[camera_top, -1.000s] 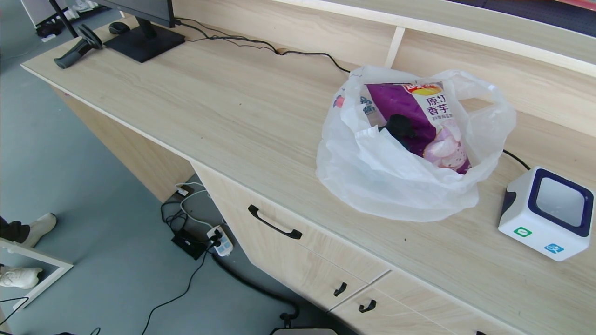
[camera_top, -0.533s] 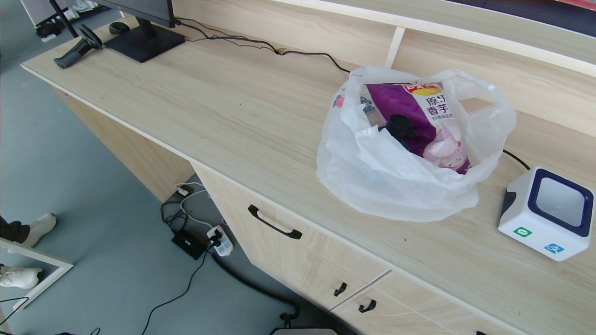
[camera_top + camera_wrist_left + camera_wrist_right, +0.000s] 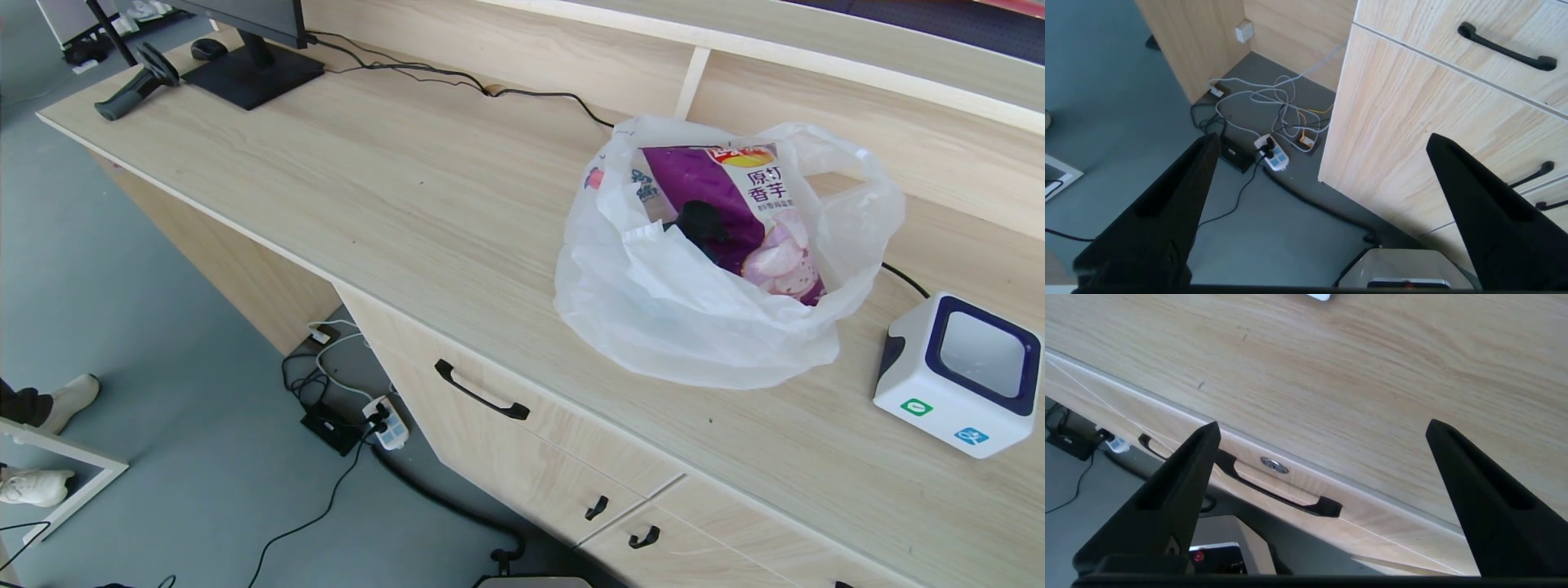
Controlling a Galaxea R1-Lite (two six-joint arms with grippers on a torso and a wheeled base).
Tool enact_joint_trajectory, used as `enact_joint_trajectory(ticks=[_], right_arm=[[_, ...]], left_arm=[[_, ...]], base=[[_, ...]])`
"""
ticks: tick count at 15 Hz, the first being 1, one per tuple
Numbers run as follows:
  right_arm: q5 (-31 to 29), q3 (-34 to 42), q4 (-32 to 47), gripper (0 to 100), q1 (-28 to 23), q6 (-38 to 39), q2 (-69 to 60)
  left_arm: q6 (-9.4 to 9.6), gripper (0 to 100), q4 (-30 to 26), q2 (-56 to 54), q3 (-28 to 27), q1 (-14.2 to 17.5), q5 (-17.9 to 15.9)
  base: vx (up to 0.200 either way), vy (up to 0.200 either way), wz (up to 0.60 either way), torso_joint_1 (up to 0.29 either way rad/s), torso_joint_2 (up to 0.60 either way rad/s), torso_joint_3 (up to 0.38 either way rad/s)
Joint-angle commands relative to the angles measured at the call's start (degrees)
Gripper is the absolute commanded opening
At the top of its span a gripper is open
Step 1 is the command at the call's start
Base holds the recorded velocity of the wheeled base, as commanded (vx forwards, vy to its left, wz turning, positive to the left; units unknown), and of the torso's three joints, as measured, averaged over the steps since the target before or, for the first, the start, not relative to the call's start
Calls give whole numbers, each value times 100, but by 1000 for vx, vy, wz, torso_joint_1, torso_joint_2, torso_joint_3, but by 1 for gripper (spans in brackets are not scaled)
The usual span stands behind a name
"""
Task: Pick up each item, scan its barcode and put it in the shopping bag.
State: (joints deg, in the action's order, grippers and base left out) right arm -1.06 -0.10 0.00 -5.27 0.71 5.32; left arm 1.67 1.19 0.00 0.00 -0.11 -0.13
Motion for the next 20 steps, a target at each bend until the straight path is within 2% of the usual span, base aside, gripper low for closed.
enact_joint_trajectory(ticks=[1, 20], right_arm=[[1, 1, 0, 100, -1, 0, 13], [1, 1, 0, 100, -1, 0, 13]], left_arm=[[0, 100, 4, 9, 0, 2, -4], [0, 100, 4, 9, 0, 2, -4]], base=[[0, 0, 0, 0, 0, 0], [0, 0, 0, 0, 0, 0]])
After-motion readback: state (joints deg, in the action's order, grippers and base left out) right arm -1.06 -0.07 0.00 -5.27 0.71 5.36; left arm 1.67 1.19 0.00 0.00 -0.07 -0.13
